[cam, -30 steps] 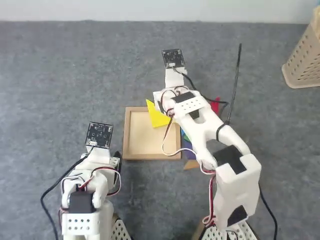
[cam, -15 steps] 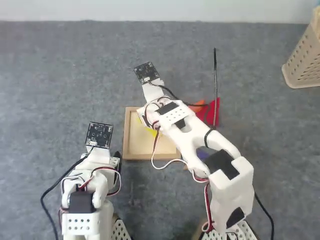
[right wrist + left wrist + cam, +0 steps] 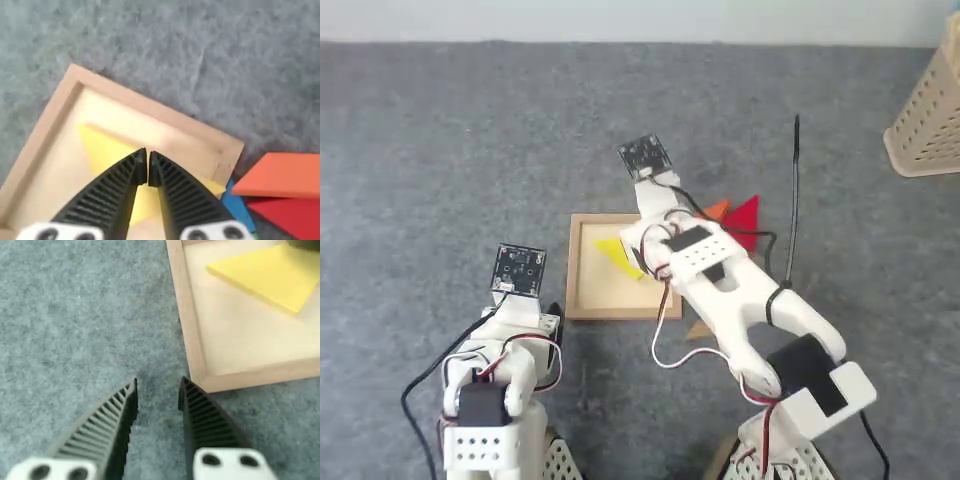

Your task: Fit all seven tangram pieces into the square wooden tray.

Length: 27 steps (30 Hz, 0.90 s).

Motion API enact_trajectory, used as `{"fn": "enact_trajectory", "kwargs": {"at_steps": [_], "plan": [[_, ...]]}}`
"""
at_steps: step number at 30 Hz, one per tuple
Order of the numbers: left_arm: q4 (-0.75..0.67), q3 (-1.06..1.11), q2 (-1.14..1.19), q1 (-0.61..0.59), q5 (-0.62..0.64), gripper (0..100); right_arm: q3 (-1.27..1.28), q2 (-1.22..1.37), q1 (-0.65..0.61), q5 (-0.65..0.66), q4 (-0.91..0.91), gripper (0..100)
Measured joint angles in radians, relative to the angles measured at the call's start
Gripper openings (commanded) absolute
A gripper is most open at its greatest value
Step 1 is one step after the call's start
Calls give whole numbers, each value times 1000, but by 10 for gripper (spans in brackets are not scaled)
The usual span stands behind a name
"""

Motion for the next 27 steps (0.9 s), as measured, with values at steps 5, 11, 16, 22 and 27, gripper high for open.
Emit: {"fn": "enact_trajectory", "kwargs": {"at_steps": [5,11,16,22,27], "plan": [[0,0,0,0,0,133,2,38,2,0,-21,9],[0,0,0,0,0,133,-3,81,2,0,-84,9],[0,0,0,0,0,133,-2,92,2,0,-91,9],[0,0,0,0,0,133,-2,92,2,0,-92,9],[0,0,0,0,0,133,8,57,2,0,-91,9]]}}
